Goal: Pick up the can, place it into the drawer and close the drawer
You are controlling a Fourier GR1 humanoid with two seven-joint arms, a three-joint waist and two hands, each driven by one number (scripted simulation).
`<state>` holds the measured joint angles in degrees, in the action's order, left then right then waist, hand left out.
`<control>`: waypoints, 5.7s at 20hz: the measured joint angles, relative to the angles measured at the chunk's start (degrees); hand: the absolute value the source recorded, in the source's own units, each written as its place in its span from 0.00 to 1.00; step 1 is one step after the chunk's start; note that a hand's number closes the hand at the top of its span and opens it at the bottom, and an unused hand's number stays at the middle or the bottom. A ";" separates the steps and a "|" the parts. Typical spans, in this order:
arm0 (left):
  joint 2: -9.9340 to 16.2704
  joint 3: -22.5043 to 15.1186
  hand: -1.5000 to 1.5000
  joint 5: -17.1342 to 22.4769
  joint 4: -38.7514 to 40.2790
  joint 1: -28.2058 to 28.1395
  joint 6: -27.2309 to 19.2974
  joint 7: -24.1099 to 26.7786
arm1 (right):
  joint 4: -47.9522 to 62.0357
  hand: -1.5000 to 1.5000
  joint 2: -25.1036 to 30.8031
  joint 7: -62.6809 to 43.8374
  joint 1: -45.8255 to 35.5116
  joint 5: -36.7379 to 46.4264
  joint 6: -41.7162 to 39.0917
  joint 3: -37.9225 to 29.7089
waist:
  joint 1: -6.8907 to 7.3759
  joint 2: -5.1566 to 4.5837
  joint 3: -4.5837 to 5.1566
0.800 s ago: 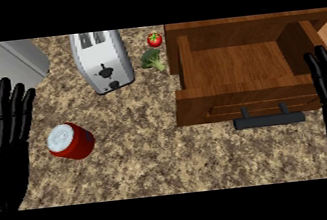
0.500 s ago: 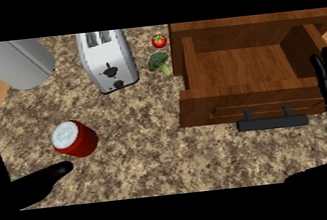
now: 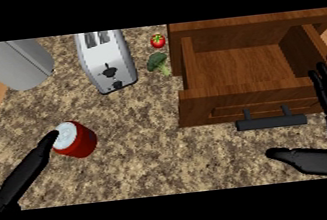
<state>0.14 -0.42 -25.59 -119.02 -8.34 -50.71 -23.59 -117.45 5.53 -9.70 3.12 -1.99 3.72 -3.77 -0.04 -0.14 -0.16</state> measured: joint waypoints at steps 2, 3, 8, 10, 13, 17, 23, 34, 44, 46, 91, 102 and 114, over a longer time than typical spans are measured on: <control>-0.05 -4.02 0.00 -6.01 0.15 -0.15 -4.15 -4.63 | 0.30 0.00 -0.17 -0.39 0.07 0.10 0.21 -0.06 | -0.15 0.03 0.00; -0.06 -5.41 0.00 -8.76 -0.16 -0.21 -5.31 -7.10 | 0.50 0.00 0.17 -0.37 0.18 -0.57 -0.09 -0.91 | -0.16 0.05 0.01; -0.12 -9.70 0.00 -22.46 1.07 3.17 -7.83 -18.93 | -0.27 0.00 -0.30 0.10 1.87 -0.09 -0.31 -0.66 | -0.26 0.10 0.04; -0.12 -9.75 0.00 -24.04 2.94 4.83 -8.22 -21.36 | -0.77 0.00 -0.47 0.83 2.88 -0.52 -0.78 -0.96 | -0.26 0.12 0.07; -0.13 -11.55 0.00 -27.49 5.48 6.03 -9.97 -25.02 | -1.54 0.00 0.27 0.38 3.08 -1.17 -1.62 -1.86 | -0.24 0.14 0.10; -0.13 -12.42 0.00 -28.85 10.16 8.14 -12.76 -27.49 | -1.50 0.00 0.48 1.19 3.69 -2.34 -2.60 -3.23 | -0.24 0.14 0.13; 0.01 -11.95 0.00 -24.69 18.18 9.59 -17.74 -25.19 | -2.39 0.00 0.18 1.96 5.12 -2.43 -3.48 -3.82 | -0.25 0.13 0.16; 0.84 -14.45 0.00 -11.07 30.34 9.55 -28.84 -13.66 | -6.20 0.00 1.45 -1.60 5.64 -4.95 -4.91 -7.08 | -0.26 0.14 0.22; 1.80 -14.36 0.00 3.80 33.23 8.34 -33.09 -2.94 | -7.28 0.00 1.21 -2.57 6.22 -5.50 -5.68 -8.44 | -0.16 0.14 0.32; 2.33 -14.04 0.00 6.79 34.49 9.05 -33.35 -1.01 | -7.44 0.00 1.31 -2.66 5.99 -5.84 -5.74 -9.02 | -0.20 0.14 0.35; 3.50 13.48 1.00 53.39 79.15 30.51 21.27 64.54 | -10.35 0.00 1.64 -5.80 3.50 -4.99 -7.12 -11.11 | -1.28 0.00 0.09; 4.42 -1.58 1.00 45.57 82.28 40.43 42.69 53.02 | -11.30 0.00 1.35 -6.59 3.07 -3.31 -6.24 -10.88 | -1.04 0.04 0.18; 2.13 -6.86 1.00 41.34 67.66 51.37 37.34 32.77 | -11.13 0.00 2.11 -6.87 2.66 -3.71 -6.58 -13.42 | -0.14 0.30 0.13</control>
<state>2.27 -7.28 15.75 -51.36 43.03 -13.37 9.18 -128.58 7.64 -16.57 5.78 -5.71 -2.86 -17.20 -0.18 0.16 -0.03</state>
